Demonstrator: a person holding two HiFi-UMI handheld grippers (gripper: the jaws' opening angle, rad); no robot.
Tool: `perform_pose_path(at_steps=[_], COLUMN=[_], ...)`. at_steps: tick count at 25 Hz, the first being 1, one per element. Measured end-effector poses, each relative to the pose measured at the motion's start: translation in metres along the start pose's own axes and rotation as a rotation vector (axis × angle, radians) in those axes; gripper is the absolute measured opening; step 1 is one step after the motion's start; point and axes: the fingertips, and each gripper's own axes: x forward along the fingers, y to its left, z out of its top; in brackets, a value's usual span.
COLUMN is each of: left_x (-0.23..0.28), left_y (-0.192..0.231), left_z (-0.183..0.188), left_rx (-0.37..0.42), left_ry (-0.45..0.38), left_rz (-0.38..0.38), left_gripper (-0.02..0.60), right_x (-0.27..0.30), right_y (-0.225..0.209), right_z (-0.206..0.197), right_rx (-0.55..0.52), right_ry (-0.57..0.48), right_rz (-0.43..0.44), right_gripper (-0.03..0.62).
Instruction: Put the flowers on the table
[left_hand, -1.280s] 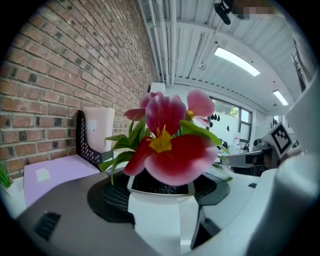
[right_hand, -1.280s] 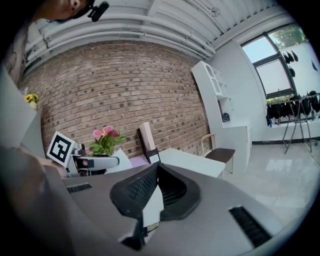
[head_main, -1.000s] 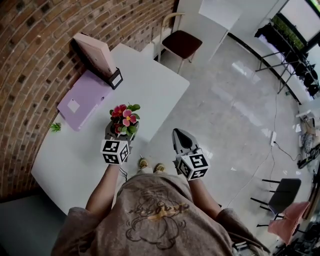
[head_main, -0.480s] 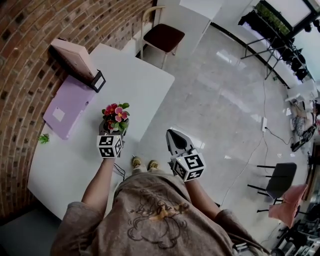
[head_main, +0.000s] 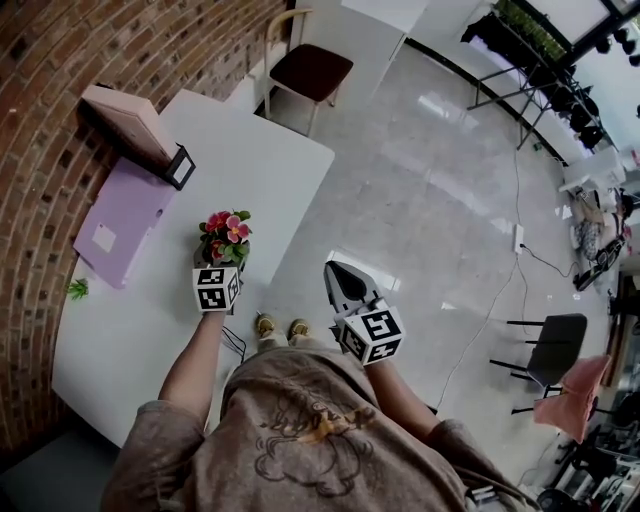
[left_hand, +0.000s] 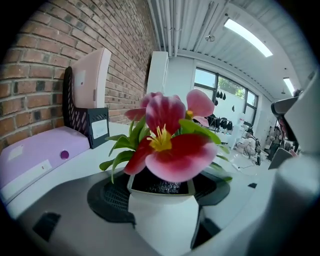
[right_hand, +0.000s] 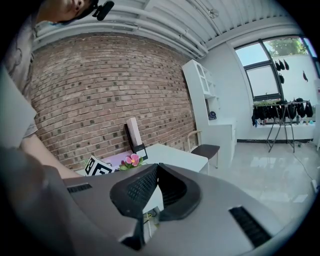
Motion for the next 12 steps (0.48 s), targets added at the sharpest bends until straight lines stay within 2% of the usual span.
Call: perform_pose_path(at_steps=[12], left_x=[0.011], left_y=[-0.003], left_z=[-0.007], left_rx=[0.047], left_ry=[0.034], left_rz=[0.012], left_gripper=[0.364], right_x=[-0.009], right_y=[-0.008], right_z=[-0.01], right_rx=[0.001], right_ry=[0.022], right_rz=[-0.018], right_gripper=[0.004])
